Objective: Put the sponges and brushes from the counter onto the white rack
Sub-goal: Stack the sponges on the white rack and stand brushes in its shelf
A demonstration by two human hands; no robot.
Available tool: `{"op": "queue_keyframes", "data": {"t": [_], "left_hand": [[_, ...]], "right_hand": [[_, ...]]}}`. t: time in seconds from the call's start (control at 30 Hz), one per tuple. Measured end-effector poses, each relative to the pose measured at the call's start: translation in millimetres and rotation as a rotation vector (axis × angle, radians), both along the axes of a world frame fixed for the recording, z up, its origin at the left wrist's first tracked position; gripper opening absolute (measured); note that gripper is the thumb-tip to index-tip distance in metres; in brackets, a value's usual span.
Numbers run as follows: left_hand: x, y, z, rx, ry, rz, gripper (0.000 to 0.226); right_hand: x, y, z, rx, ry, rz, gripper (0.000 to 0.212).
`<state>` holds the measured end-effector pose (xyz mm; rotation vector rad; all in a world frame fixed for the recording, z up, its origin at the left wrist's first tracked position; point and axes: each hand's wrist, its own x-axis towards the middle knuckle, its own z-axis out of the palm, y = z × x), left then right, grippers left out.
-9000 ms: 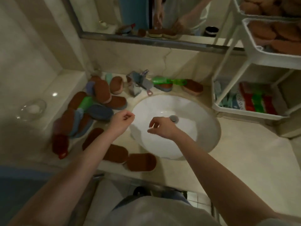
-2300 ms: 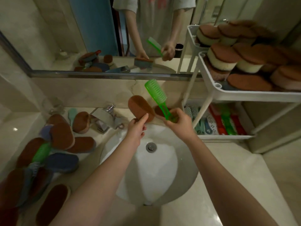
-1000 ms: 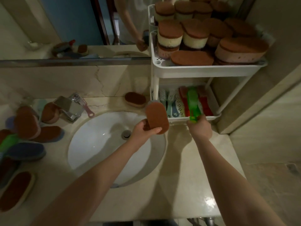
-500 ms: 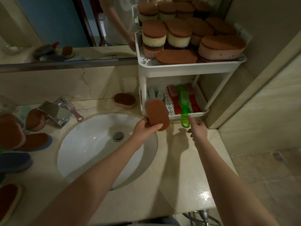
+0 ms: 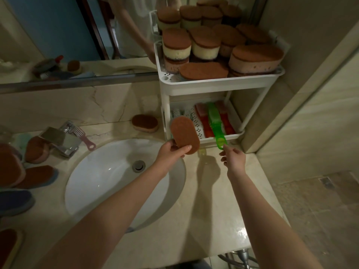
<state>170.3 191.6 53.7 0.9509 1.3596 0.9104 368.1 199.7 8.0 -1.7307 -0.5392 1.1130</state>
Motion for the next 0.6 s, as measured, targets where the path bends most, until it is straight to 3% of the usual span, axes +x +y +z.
{"op": "queue_keyframes", "data": {"t": [0.37, 0.6], "left_hand": [[3.0, 10.5, 4.4, 0.015, 0.012, 0.037, 0.035], [8.2, 11.8, 0.2, 0.009, 0.002, 0.048, 0.027]], "right_hand": [[40.3, 68.9, 25.1, -0.074, -0.078, -0.032, 0.018], [42.2, 76.4, 21.1, -0.194, -0.312, -0.009, 0.038]]}}
